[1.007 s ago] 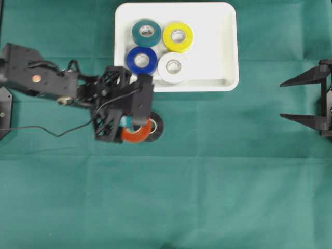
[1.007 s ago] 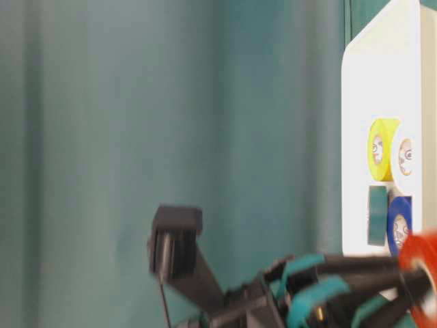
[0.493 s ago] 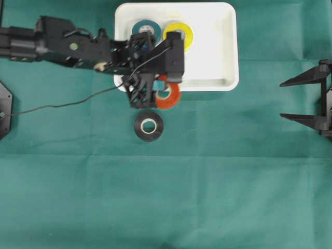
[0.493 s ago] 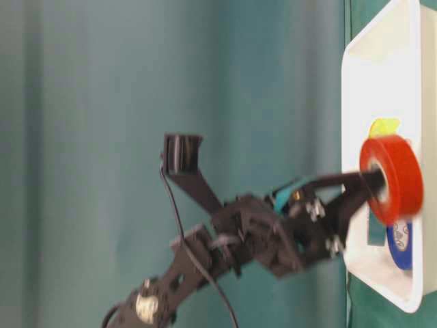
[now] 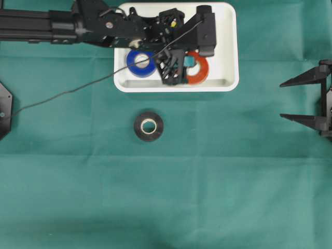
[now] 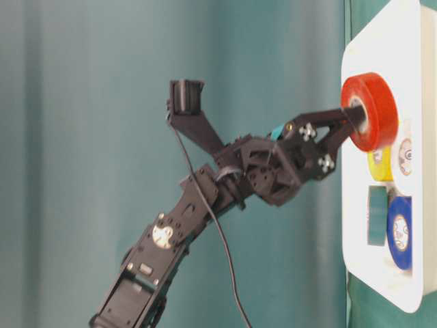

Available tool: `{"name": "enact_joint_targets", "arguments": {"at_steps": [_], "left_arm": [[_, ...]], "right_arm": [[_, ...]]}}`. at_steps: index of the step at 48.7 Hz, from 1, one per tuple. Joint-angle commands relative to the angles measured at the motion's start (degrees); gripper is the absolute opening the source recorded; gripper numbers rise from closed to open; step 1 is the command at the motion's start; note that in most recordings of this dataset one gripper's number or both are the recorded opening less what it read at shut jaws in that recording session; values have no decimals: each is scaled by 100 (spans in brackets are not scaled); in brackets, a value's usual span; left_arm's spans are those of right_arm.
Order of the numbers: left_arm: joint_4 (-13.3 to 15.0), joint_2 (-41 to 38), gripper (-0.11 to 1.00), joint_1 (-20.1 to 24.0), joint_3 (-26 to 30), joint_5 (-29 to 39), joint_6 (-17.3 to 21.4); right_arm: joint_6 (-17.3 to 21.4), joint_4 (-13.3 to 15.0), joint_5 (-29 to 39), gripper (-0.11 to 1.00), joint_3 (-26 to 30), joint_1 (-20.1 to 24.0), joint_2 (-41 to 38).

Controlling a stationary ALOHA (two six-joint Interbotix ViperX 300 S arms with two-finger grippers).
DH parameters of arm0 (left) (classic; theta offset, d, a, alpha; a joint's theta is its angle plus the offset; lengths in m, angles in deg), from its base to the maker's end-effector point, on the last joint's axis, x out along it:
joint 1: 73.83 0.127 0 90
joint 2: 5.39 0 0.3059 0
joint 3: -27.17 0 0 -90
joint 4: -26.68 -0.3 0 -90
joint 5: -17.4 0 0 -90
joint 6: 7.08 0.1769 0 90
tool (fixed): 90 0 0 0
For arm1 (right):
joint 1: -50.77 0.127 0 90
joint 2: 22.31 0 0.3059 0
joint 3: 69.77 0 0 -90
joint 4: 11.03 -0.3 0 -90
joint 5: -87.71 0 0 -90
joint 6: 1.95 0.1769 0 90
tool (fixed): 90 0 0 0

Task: Put the tape into the white case with the left arm.
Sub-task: 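Carry the red roll into the tray's right side and release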

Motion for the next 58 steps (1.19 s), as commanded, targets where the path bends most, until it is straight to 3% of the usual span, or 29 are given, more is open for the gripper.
{"name": "enact_joint_targets", "arguments": {"at_steps": [1,14,32,44,58], "left_arm": [[0,26,25,70,334,-44,-9],[0,-193,25,149,650,-44,-9],[-9,-255,27,149,642,-44,0],[0,-246,92,149,589,-44,0],[0,35,94,105,308,-18,-9]], "right_arm": [[0,9,-44,62,53,0,-44],[0,9,-44,62,53,0,-44],[0,9,-35,62,62,0,-53],[0,9,-44,62,53,0,-53],[0,9,-35,62,62,0,-53]]}}
